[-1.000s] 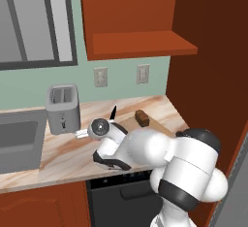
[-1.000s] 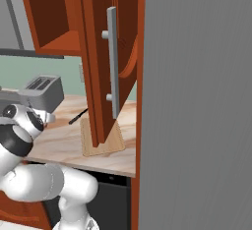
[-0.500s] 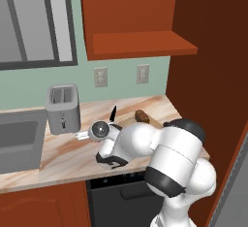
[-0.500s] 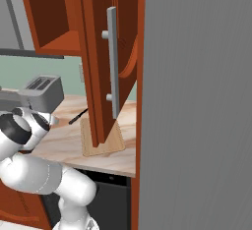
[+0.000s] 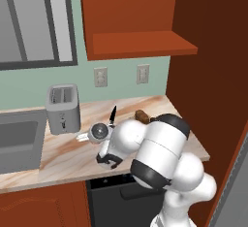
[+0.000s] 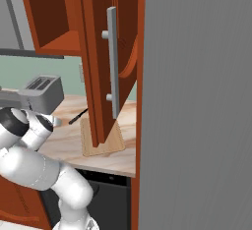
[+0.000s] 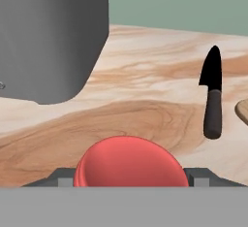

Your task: Pick the bread, place it on the cutting board, pick the jam, place it on the counter, and close the cabinet.

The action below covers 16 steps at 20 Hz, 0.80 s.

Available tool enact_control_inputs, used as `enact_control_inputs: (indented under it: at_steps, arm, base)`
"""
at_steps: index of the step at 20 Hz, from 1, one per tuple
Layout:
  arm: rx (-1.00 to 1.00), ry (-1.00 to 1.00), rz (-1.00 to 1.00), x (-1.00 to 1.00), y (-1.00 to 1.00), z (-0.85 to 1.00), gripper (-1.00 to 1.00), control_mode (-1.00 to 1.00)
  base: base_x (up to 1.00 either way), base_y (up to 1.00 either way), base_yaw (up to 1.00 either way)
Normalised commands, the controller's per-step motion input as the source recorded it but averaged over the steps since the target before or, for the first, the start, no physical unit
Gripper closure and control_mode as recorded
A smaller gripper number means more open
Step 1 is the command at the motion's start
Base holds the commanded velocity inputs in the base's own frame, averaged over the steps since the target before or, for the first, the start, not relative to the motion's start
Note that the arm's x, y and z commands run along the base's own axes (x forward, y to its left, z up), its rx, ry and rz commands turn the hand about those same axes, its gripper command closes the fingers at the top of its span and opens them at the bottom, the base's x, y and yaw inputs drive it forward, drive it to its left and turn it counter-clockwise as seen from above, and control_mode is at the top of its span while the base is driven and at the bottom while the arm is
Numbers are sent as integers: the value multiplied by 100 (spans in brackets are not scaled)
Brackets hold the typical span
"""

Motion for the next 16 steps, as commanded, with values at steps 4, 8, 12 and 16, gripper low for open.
enact_control_inputs:
  at_steps: [4, 8, 12, 16]
  arm:
    - [-3, 0, 0, 13, 7, -24, 100, -100]
    - [-8, 0, 0, 18, 18, -22, 100, -100]
    - [-4, 0, 0, 19, 14, -19, 100, -100]
    - [-1, 0, 0, 22, 7, -17, 100, -100]
  base:
    - [0, 0, 0]
    - [0, 0, 0]
    - [0, 0, 0]
    - [0, 0, 0]
